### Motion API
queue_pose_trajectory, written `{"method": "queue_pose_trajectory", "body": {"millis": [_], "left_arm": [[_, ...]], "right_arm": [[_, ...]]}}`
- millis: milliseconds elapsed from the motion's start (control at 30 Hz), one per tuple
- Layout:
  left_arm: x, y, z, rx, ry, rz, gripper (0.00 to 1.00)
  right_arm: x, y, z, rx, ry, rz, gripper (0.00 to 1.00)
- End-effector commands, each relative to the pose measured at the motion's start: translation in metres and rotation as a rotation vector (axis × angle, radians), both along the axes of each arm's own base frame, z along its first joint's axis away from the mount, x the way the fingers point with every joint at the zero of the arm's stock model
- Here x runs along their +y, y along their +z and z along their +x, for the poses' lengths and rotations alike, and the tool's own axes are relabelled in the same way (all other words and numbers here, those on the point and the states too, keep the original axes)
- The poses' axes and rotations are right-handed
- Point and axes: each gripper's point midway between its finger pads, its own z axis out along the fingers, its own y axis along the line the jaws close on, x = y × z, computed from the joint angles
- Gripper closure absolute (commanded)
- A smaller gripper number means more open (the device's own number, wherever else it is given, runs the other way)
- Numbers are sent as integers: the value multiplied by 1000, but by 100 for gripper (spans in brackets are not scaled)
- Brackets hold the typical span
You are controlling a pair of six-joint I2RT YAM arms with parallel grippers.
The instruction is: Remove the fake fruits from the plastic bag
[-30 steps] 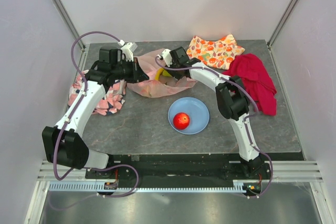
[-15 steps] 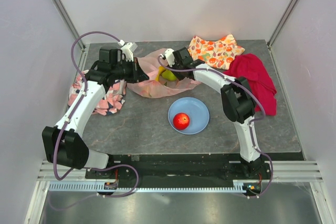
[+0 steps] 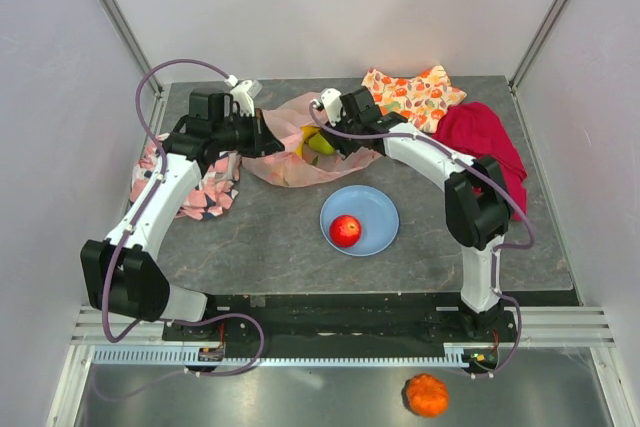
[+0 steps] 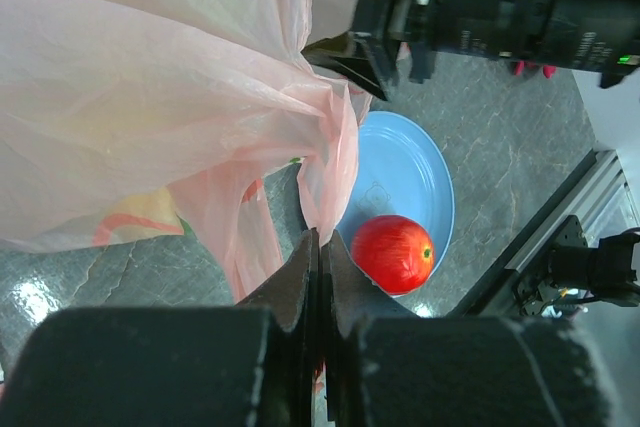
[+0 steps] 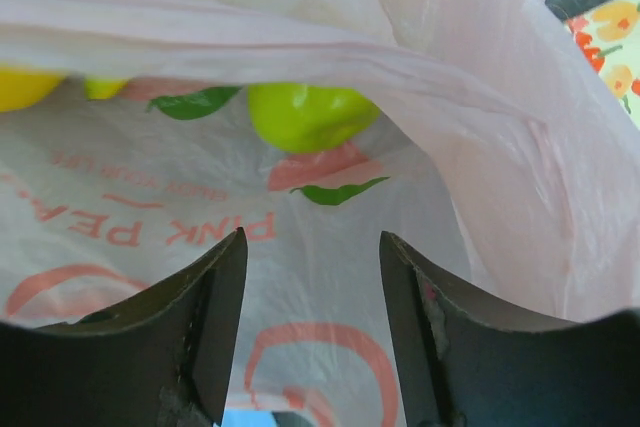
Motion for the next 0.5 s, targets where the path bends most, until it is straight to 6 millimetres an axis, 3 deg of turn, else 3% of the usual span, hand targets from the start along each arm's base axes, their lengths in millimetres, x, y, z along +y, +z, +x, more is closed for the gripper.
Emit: {"method": "queue_pose_trajectory", "body": {"millis": [0, 100, 233, 333, 400, 467], "left_arm": [[-6, 22, 9, -41, -6, -47, 98], [-5, 21, 10, -43, -4, -43, 99], [-5, 25, 13, -58, -6, -40, 98], [-5, 29, 14, -69, -9, -35, 98], [-4, 31, 13, -77, -13, -30, 98], [-3, 26, 11, -68, -10, -19, 98]], "right_arm": [[11, 46, -18, -31, 99, 87, 36], [16, 57, -26, -62, 221, 59, 38], [12, 59, -19, -132, 315, -32, 52], [-1, 35, -7, -135, 343, -169, 63], [-26, 8, -6, -102, 339, -268, 65], [-47, -3, -10, -79, 315, -310, 66]]}}
